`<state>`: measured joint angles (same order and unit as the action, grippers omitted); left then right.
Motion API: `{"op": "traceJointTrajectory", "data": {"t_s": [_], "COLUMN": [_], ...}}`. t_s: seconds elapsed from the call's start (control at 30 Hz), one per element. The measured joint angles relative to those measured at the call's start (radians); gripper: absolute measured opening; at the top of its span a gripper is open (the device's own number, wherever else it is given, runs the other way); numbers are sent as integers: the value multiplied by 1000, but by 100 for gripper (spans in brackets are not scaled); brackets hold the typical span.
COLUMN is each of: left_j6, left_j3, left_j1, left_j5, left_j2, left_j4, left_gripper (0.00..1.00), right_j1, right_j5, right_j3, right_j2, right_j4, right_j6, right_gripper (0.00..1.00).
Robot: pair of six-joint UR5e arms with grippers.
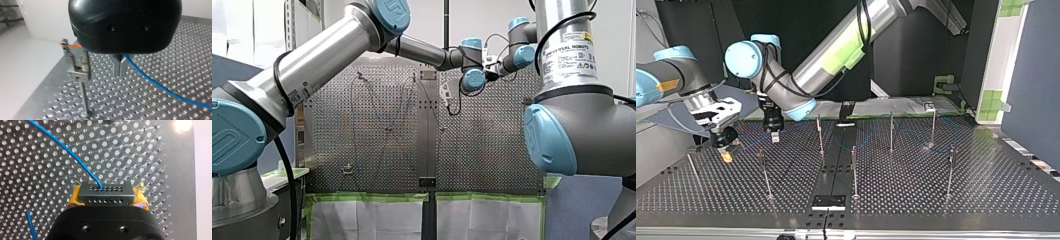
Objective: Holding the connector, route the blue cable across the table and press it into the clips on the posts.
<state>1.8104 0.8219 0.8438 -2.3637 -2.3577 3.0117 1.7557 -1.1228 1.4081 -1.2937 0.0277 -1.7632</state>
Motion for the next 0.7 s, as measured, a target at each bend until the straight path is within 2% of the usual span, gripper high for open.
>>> {"op": "traceJointTrajectory", "data": {"t_s": [0.2, 0.4, 0.7], "left_j6": [-17, -26, -28], "left_j3": [-5, -9, -9], "left_j1": [3, 0, -26], "left_j5": [4, 8, 20], "left_j2": [12, 12, 12], "left_j4": [-9, -32, -73], "left_gripper": [0, 0, 0], "right_j1": [0, 0, 0], "right_j5": [15, 50, 88], "right_j3": [-11, -28, -31], "right_j2": [-4, -6, -4], "right_j4": [-6, -10, -5], "right_j6": [-4, -15, -26], "right_gripper": [0, 0, 0]}}
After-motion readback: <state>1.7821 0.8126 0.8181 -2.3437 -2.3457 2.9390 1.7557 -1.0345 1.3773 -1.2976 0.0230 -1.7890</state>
